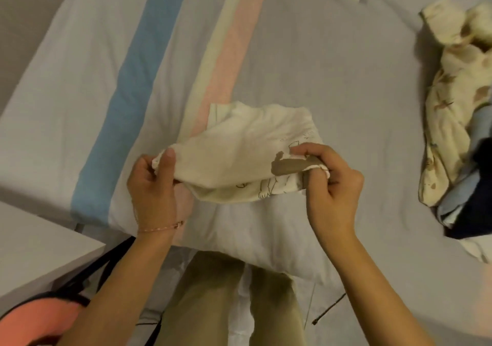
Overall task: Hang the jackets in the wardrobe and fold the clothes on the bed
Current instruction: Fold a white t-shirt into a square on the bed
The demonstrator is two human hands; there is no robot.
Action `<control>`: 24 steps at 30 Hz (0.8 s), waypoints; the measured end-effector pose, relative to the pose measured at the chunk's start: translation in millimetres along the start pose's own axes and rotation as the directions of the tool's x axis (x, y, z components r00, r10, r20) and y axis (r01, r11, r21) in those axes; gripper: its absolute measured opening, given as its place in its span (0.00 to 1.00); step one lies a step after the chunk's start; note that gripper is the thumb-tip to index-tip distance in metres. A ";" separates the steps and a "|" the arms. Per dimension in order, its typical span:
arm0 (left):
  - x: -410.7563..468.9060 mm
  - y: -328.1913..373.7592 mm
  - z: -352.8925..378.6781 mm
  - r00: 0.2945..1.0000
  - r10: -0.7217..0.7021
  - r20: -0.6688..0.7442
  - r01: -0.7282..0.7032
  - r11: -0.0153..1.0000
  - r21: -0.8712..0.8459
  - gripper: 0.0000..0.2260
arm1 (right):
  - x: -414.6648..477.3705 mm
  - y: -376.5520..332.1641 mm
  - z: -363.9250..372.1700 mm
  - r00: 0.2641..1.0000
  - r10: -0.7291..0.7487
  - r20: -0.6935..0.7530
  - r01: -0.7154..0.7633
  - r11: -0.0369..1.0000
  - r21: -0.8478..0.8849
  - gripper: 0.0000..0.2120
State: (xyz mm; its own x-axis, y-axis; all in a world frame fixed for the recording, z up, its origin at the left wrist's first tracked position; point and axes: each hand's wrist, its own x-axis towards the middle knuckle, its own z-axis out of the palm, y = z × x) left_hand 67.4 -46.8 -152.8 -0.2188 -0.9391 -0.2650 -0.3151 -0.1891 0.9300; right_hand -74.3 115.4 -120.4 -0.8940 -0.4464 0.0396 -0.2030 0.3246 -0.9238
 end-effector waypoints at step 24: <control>140.0 36.7 34.9 0.997 -0.069 0.040 0.065 0.994 0.087 0.05 | 88.3 29.1 63.0 0.973 0.167 0.158 -0.080 0.890 -0.448 0.23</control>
State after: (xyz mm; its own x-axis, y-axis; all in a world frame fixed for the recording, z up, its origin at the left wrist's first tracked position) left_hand -7.1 -175.2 -164.7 -0.2338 -0.9115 -0.3383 -0.4074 -0.2241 0.8853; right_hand -133.9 32.9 -167.8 -0.8409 -0.5120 -0.1754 -0.2887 0.6985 -0.6548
